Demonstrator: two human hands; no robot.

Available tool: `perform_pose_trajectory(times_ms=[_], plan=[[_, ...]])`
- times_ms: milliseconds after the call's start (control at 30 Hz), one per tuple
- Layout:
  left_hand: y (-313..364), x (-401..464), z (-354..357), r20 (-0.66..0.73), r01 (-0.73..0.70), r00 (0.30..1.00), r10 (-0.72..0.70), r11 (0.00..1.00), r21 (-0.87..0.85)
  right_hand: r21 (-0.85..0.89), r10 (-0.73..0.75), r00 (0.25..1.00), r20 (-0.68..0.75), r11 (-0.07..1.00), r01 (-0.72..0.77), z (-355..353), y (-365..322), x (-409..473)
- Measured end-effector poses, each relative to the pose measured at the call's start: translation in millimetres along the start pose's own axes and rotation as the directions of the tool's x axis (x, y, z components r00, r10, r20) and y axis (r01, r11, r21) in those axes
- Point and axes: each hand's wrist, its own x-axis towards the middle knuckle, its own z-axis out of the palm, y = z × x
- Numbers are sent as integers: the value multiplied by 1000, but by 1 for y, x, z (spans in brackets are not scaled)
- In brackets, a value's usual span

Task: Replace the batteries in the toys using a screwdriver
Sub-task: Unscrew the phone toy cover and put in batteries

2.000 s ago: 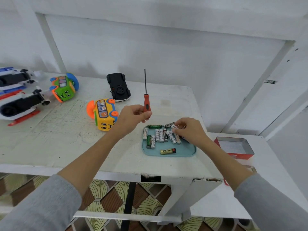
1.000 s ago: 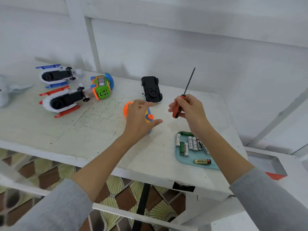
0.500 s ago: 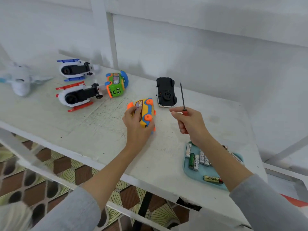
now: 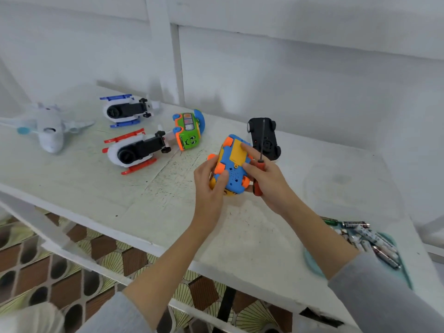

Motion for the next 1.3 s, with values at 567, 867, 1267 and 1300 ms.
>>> perform_pose_trajectory(times_ms=[567, 867, 1267, 1300], plan=[[-21, 38, -47, 561, 118, 815, -145, 989, 84, -242, -89, 978, -188, 969, 42, 18, 19, 13], [-17, 47, -54, 643, 61, 759, -103, 994, 87, -240, -63, 975, -211, 971, 11, 25, 20, 17], [-26, 51, -51, 510, -17, 859, -48, 992, 122, -419, -131, 986, -108, 905, 74, 13, 16, 28], [-26, 51, -51, 490, -36, 871, -29, 992, 123, -488, -181, 972, -147, 868, 88, 11, 14, 27]])
